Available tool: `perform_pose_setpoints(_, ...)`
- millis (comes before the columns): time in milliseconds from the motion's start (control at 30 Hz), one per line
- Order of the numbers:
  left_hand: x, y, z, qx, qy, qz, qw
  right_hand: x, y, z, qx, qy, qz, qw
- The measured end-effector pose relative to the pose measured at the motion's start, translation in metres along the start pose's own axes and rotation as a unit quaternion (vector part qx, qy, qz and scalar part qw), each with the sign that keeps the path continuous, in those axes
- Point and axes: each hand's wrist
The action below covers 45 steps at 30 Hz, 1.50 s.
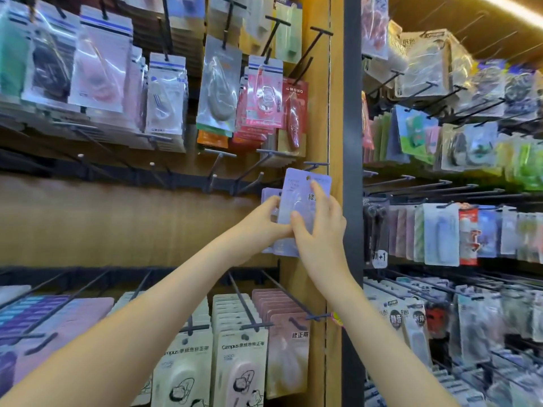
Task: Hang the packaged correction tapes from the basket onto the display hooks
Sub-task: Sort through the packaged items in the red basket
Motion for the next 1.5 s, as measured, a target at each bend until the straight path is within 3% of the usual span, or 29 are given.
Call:
perform_pose_setpoints(533,0.002,-0.002,-0.006,0.021,0.020,-0.001,1.000,-0.002,0.002,0.003,-0.033,0.000,0.010,0.999)
perform_pose_setpoints(1100,-0.008,-0.010,-0.018,0.004,0.128,-0.091,0.988,0.010,0.013,0.017,-0.097,0.000,0.057,0.994)
perform_pose_setpoints(1300,-0.011,-0.016,-0.021,0.017,0.135,-0.069,0.988,0.013,0.009,0.018,-0.099,-0.003,0.072,0.992)
perform_pose_setpoints(1400,-0.010,-0.023,-0.018,0.027,0.092,-0.030,0.995,0.012,0.003,0.016,-0.096,0.014,0.065,0.993)
perform_pose_setpoints(1500,-0.004,-0.033,-0.015,0.032,-0.049,0.038,0.998,0.015,0.001,0.017,-0.092,0.053,0.046,0.993)
Point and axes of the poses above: each hand's wrist, its own y-axis towards the middle knuckle, its own x-axis out of the back of the hand, z = x × y, and after that the axes turned 3 degrees about -y, right-handed
